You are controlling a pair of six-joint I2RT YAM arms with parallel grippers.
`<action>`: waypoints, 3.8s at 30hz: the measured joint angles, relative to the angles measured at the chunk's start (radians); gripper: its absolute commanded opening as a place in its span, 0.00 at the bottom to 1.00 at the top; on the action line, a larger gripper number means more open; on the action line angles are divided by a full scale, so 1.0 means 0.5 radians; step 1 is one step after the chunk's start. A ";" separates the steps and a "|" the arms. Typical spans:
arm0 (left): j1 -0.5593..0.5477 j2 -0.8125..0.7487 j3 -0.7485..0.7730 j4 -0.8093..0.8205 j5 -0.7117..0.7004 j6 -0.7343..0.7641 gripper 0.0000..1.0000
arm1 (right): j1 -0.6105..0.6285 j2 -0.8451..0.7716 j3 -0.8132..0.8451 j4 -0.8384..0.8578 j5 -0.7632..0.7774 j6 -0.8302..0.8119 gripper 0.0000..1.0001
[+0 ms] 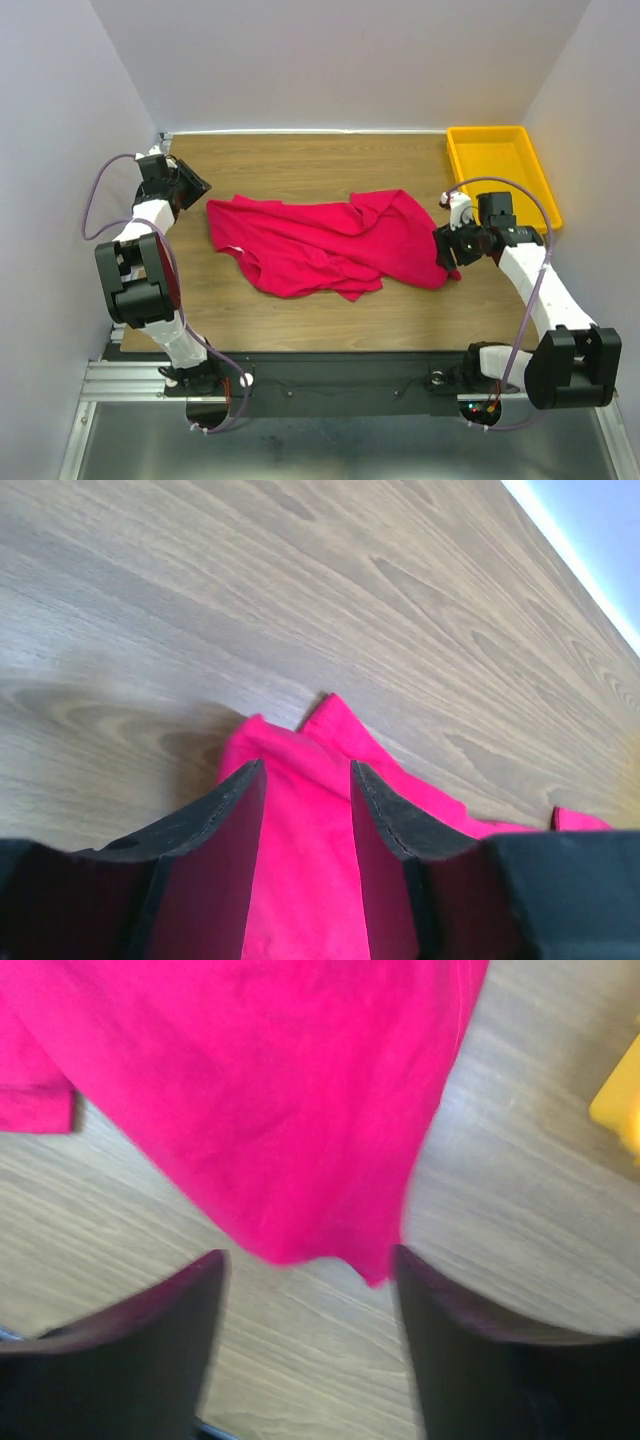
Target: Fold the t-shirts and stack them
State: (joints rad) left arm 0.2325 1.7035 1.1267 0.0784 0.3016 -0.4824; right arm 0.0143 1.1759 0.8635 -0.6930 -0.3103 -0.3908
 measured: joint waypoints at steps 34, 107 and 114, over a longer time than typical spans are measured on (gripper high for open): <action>-0.271 -1.377 -0.945 -0.276 0.136 -0.066 0.57 | 0.758 2.358 2.214 0.265 0.205 0.692 0.45; -2.728 0.345 0.169 -0.839 -1.250 -0.217 0.00 | -0.102 0.484 0.180 0.710 -0.422 0.163 1.00; -2.850 0.028 -0.001 -1.018 -1.141 -0.113 0.00 | -0.138 0.484 0.180 0.713 -0.461 0.183 1.00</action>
State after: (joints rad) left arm -1.1923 1.7176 1.1263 -0.4305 -0.2691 -0.5388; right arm -0.0547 1.4181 0.9535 -0.3367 -0.5407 -0.2993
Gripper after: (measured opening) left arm 0.026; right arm 0.999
